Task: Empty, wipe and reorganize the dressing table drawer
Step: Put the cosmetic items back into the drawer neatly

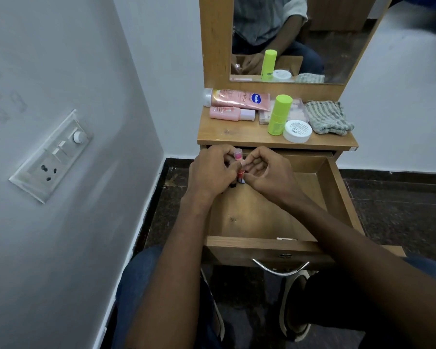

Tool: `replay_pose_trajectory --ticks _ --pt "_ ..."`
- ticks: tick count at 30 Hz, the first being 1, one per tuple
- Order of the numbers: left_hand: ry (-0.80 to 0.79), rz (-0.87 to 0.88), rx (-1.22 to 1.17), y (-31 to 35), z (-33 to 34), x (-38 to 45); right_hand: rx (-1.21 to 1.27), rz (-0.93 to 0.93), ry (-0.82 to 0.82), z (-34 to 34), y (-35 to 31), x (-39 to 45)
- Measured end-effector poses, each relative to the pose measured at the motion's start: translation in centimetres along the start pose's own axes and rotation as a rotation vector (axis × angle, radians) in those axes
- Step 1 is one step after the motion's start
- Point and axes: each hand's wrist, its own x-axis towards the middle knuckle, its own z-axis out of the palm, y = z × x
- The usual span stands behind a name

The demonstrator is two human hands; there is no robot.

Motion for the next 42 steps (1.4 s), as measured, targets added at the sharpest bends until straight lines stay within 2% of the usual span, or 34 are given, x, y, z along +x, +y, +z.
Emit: replay_pose_trajectory --ticks 2,6,9,16,25,42 --pt "-0.017 -0.003 -0.016 0.0 0.0 0.0 0.054 -0.005 -0.026 -0.1 -0.3 -0.3" --pt "-0.111 -0.003 -0.18 0.1 0.2 0.0 0.061 0.055 0.033 0.0 0.0 -0.4" --pt "-0.132 -0.007 -0.163 -0.1 0.2 0.0 0.053 0.071 0.028 0.1 0.2 -0.4" --pt "0.153 -0.139 -0.096 -0.8 -1.1 0.3 0.002 0.213 -0.037 0.3 1.8 -0.7" --pt "0.134 -0.169 -0.051 -0.4 -0.9 0.0 -0.048 0.248 -0.101 1.9 2.9 -0.2" --pt "0.1 -0.147 -0.102 -0.5 -0.5 0.1 -0.216 0.199 -0.036 2.9 2.4 0.0"
